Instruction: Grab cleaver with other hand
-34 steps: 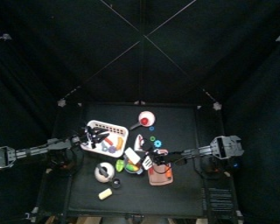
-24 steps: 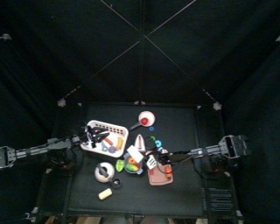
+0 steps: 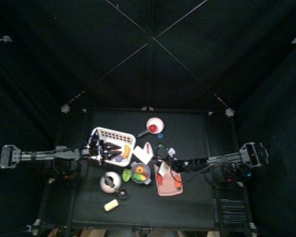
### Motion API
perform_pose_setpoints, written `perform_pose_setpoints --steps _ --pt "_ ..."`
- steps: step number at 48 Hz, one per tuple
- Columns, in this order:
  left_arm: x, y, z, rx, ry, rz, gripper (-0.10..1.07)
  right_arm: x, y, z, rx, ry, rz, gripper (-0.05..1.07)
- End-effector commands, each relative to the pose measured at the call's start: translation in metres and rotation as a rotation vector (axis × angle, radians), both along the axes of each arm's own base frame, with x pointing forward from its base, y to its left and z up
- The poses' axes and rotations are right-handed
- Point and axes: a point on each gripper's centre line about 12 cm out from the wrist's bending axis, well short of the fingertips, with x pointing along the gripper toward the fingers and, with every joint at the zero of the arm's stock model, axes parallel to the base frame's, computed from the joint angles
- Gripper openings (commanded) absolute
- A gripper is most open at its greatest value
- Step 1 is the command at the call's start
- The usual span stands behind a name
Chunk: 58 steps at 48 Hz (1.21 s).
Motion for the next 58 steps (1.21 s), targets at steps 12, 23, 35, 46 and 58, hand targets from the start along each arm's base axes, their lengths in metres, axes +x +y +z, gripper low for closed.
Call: perform_pose_setpoints --steps 12,23,35,46,58 --pt "0.006 -0.007 0.012 -0.004 -0.033 -0.037 0.79 0.021 0.011 0.020 -0.193 -0.052 0.110 0.59" --pt "0.008 -0.017 0.016 -0.015 -0.044 -0.083 0.79 0.037 0.014 0.021 -0.252 -0.049 0.120 0.59" --pt "0.013 -0.021 0.017 -0.021 -0.041 -0.109 0.79 0.048 0.013 0.024 -0.309 -0.054 0.120 0.59" --pt "0.016 -0.020 0.015 -0.031 -0.029 -0.109 0.78 0.053 0.015 0.023 -0.322 -0.050 0.125 0.59" --pt "0.016 -0.020 0.015 -0.032 -0.030 -0.109 0.69 0.054 0.018 0.022 -0.336 -0.050 0.136 0.59"
